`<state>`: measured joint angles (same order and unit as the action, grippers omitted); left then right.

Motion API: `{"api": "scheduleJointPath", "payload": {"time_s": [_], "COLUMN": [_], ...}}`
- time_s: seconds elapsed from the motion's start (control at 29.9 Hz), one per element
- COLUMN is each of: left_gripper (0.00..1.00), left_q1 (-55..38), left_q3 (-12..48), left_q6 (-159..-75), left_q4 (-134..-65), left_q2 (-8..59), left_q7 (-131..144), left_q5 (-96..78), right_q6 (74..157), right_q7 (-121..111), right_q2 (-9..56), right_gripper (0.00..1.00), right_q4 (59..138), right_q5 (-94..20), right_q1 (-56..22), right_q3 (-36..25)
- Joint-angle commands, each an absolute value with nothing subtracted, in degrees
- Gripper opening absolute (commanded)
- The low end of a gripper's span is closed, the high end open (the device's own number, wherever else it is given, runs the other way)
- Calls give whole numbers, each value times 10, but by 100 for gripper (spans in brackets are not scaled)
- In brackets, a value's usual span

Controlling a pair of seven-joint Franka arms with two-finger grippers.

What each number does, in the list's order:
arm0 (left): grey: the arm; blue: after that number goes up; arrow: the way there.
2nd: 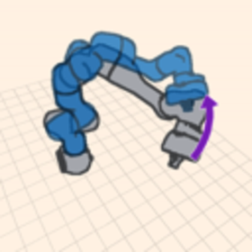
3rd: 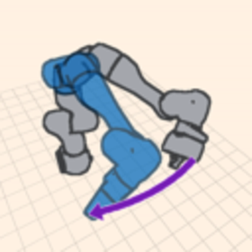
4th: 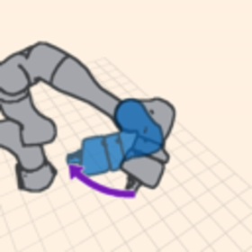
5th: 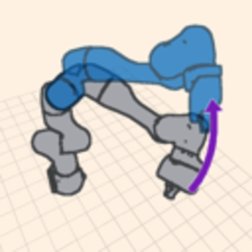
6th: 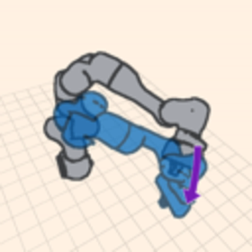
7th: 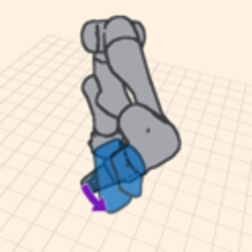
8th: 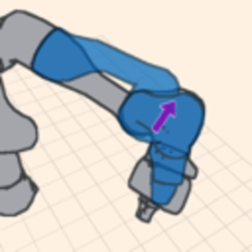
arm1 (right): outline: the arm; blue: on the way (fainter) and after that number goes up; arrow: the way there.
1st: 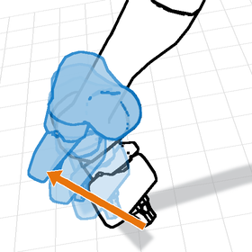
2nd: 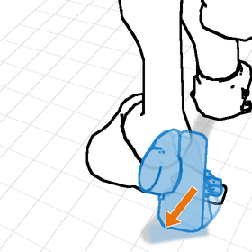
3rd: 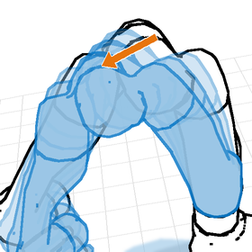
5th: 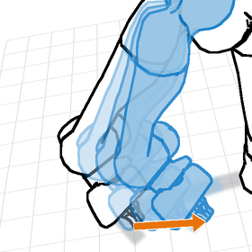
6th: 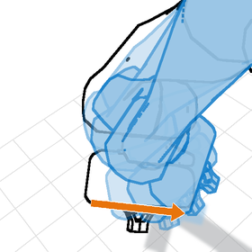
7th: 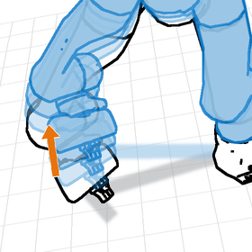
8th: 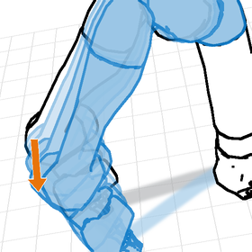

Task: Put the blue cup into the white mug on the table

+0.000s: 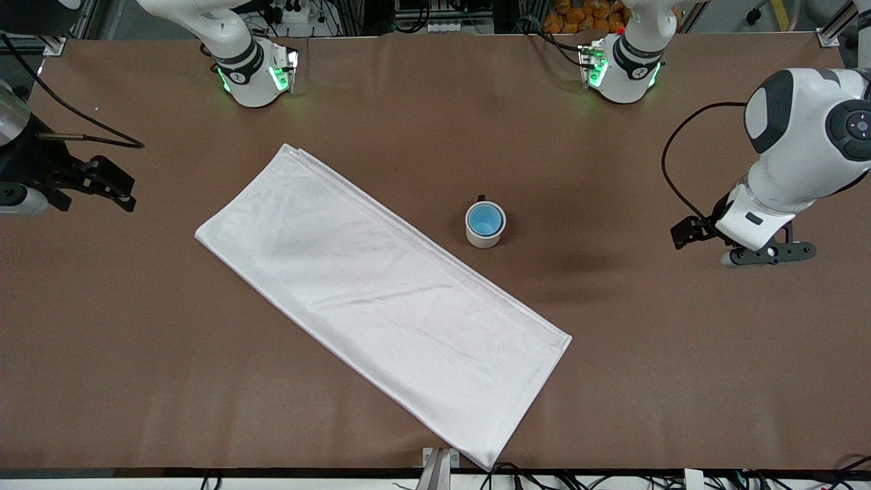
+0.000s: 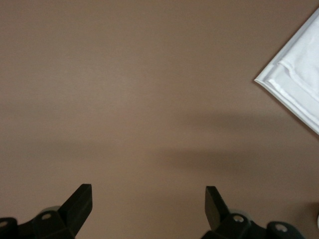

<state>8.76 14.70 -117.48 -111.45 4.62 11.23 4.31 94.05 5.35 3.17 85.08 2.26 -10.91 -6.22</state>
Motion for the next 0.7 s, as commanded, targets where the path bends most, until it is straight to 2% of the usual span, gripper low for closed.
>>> {"api": "scheduleJointPath", "payload": {"time_s": [0.0, 0.67], "left_gripper": [100, 100], "left_q1": [78, 5], "left_q3": [148, 78], "left_q6": [-1120, -1049], "left_q4": [-1125, -1121], "left_q2": [13, -47], "left_q7": [103, 109], "left_q5": [29, 29], "right_q6": [941, 920], "right_q7": [33, 32], "right_q2": [32, 31], "right_gripper": [100, 100], "right_q4": [847, 846], "right_q5": [8, -10], "right_q1": [-85, -88], "right_q3": [-47, -50]}}
